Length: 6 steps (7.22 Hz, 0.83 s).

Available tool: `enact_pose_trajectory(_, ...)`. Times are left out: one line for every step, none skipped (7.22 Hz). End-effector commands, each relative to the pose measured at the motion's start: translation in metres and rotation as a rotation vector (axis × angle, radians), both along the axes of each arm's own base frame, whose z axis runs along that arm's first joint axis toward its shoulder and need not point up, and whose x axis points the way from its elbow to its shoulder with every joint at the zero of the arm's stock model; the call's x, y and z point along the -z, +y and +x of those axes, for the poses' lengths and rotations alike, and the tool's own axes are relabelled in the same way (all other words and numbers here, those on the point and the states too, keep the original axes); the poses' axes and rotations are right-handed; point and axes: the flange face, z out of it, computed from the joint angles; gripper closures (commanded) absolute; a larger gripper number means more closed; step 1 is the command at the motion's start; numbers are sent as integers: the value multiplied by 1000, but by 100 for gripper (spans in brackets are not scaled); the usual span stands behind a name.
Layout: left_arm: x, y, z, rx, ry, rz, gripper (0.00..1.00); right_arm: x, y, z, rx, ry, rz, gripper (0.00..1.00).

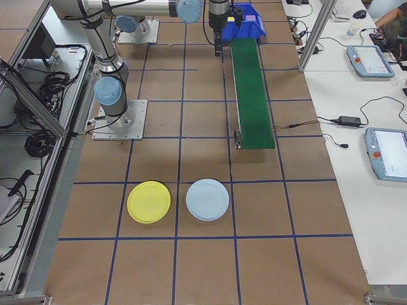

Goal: Move block left to right into plate

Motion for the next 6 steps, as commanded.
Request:
enact_pose_trajectory(-2, -1, 0, 2, 5, -9, 0, 1, 0, 1, -1, 0, 2, 0)
enact_pose_trajectory(-4, -1, 1, 0, 3, -16, 0, 1, 0, 1, -3, 0, 2, 0)
enact_pose_trajectory(-5, -1, 7, -10, -8, -21, 0, 0, 0, 1, -3, 0, 2, 0)
enact_pose_trajectory(1, -10, 31, -60, -3, -13, 0, 1, 0, 1, -3, 0, 2, 0)
enact_pose_trajectory(2, -37, 54, -114, 7, -83, 0, 1, 0, 1, -3, 0, 2, 0)
enact_pose_trajectory(16, -61, 73, -129, 3, -82, 0, 1, 0, 1, -3, 0, 2, 0)
